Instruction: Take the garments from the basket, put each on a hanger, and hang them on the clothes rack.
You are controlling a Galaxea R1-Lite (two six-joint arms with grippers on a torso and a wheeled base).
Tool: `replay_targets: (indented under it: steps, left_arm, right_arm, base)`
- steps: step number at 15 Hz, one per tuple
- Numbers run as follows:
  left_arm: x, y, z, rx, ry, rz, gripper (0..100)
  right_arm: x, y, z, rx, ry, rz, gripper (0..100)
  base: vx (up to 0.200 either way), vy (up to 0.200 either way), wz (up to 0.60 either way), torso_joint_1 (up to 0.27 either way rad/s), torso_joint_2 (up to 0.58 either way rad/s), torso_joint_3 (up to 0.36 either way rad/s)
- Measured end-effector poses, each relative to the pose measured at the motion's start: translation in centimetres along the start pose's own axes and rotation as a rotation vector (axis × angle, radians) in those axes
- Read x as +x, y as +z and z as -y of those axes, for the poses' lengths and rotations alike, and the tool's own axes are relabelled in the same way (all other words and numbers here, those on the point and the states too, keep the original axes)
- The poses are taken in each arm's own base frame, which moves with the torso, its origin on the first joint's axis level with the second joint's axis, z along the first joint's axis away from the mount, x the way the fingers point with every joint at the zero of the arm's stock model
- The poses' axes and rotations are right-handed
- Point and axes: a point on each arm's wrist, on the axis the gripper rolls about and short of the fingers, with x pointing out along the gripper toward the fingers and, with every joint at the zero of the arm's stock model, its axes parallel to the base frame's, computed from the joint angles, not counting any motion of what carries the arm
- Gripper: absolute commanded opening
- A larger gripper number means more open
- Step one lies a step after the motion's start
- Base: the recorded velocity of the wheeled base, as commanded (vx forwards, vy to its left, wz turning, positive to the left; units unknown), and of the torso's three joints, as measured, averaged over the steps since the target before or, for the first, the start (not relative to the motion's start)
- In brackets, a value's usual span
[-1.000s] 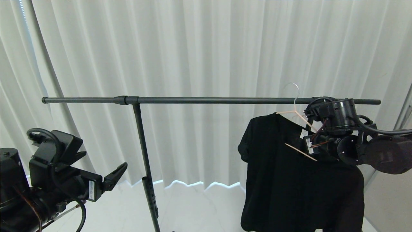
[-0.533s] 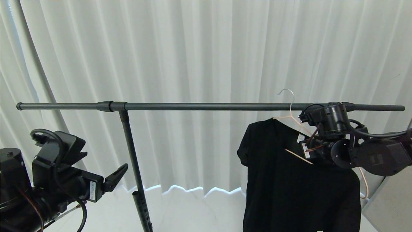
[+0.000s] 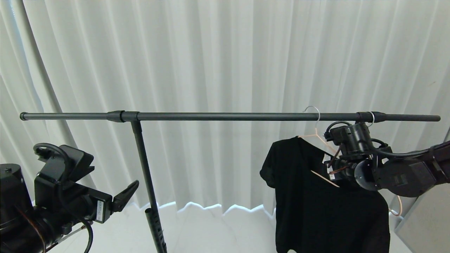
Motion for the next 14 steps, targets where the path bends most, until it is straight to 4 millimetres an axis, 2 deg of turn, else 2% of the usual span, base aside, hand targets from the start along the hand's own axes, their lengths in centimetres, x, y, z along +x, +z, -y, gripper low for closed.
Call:
replay_targets:
  steps: [4,5,8,10,12,14]
  left_arm:
    - [-0.1,0.0,0.0,0.017,-0.001,0.005,100]
    - [-0.1,0.1,0.1,0.018,-0.003,0.006,100]
    - [-0.1,0.0,0.0,0.017,0.0,0.004,100]
    - [-0.1,-0.1,0.0,0.016,0.003,-0.003,100]
    - [-0.1,-0.2,0.0,0.014,0.006,-0.007,100]
    - [-0.1,-0.3,-0.2,0.011,0.014,-0.011,100]
  right_arm:
    - [0.4,-0.4,-0.3,0.0,-0.003,-0.014,0]
    - [0.4,-0.4,-0.3,0.004,-0.003,-0.015,100]
    - [0.1,-0.3,-0.4,0.033,0.003,-0.007,100]
    - [-1.0,0.2,-0.4,0.044,0.021,0.015,100]
    - [-2.9,0.7,0.0,0.037,0.043,0.028,100]
    - [-5.8,1.3,0.9,0.024,0.074,0.038,100]
  base:
    - [0.0,0.0,0.0,0.0,0.0,0.0]
    - [0.0,0.0,0.0,0.0,0.0,0.0]
    - [0.0,0.0,0.0,0.0,0.0,0.0]
    - [0.0,0.0,0.0,0.0,0.0,0.0]
    - [0.0,0.0,0.0,0.0,0.0,0.0]
    - [0.0,0.0,0.0,0.0,0.0,0.0]
